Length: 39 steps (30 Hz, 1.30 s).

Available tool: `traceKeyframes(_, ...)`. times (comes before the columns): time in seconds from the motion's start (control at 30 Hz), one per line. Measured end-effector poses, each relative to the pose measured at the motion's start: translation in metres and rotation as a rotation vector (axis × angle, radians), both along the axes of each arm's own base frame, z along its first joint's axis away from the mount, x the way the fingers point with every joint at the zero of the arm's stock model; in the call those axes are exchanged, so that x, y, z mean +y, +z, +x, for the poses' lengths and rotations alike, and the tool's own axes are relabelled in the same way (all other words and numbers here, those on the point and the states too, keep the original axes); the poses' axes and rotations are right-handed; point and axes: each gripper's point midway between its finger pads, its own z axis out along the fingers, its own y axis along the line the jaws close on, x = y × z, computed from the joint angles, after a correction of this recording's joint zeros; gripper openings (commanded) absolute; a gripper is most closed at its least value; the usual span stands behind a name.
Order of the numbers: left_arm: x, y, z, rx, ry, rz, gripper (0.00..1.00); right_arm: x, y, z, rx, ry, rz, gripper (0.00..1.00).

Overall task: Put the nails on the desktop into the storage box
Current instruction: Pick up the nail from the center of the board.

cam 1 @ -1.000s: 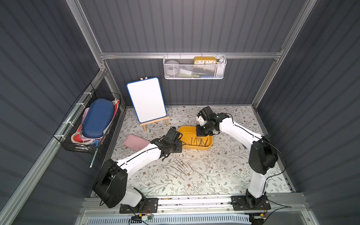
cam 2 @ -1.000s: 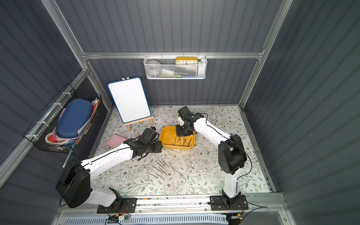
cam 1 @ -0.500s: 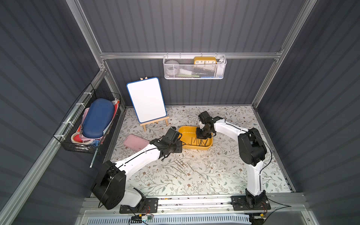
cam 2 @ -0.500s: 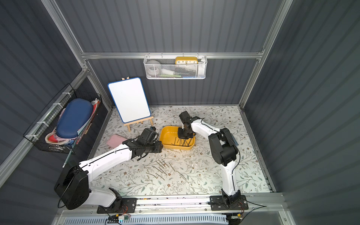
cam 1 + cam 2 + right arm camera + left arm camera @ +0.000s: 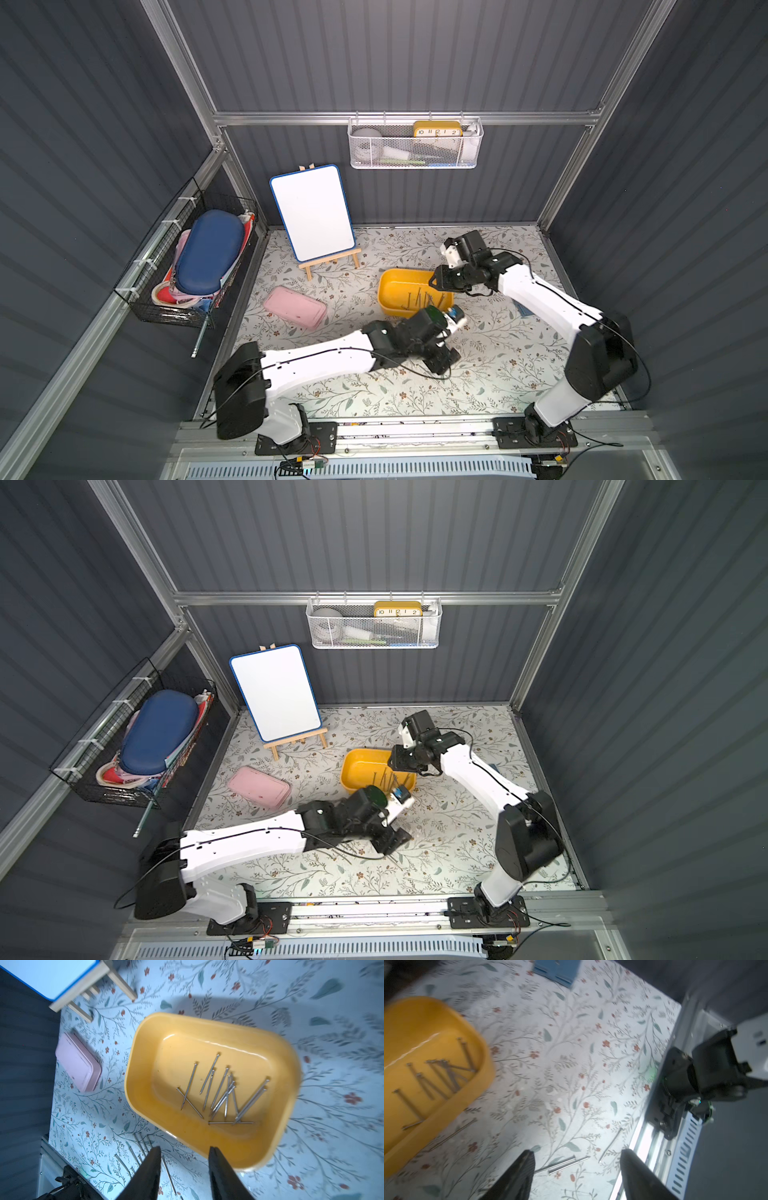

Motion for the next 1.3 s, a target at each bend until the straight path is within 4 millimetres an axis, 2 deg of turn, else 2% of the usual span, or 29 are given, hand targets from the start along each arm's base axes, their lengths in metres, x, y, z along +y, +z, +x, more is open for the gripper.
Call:
traceKeyframes(0.07, -0.019, -0.026, -0.022, -0.01, -0.108, 0.075, 0.67, -0.031, -0.002, 0.0, 0.005, -0.059, -0.003, 0.43)
traceKeyframes(0.1, -0.025, -0.041, -0.032, -0.013, -0.158, 0.112, 0.66, -0.049, -0.01, -0.001, 0.027, -0.098, -0.009, 0.43)
traceKeyframes(0.2, -0.027, -0.078, -0.05, -0.011, -0.27, 0.206, 0.65, -0.092, -0.045, -0.009, 0.131, -0.192, -0.03, 0.43)
traceKeyframes(0.27, -0.025, -0.092, -0.052, -0.01, -0.306, 0.239, 0.65, -0.103, -0.06, -0.02, 0.187, -0.21, -0.041, 0.43)
traceKeyframes(0.33, -0.026, -0.098, -0.052, -0.012, -0.331, 0.262, 0.64, -0.102, -0.064, -0.027, 0.214, -0.199, -0.037, 0.43)
traceKeyframes(0.53, -0.045, -0.095, -0.049, -0.035, -0.373, 0.243, 0.63, -0.093, -0.061, -0.029, 0.217, -0.156, -0.002, 0.43)
traceKeyframes(0.63, -0.051, -0.104, -0.049, -0.033, -0.389, 0.255, 0.62, -0.091, -0.061, -0.03, 0.216, -0.142, 0.004, 0.43)
traceKeyframes(0.8, -0.045, -0.128, -0.053, -0.012, -0.405, 0.318, 0.61, -0.09, -0.06, -0.03, 0.215, -0.134, 0.008, 0.43)
traceKeyframes(1.13, -0.041, -0.137, -0.059, -0.013, -0.423, 0.349, 0.55, -0.09, -0.068, -0.036, 0.23, -0.121, 0.002, 0.43)
traceKeyframes(1.2, -0.042, -0.137, -0.061, -0.018, -0.429, 0.348, 0.51, -0.09, -0.068, -0.036, 0.227, -0.118, 0.003, 0.42)
traceKeyframes(1.3, -0.043, -0.139, -0.061, -0.033, -0.431, 0.352, 0.3, -0.09, -0.07, -0.038, 0.231, -0.116, 0.003, 0.41)
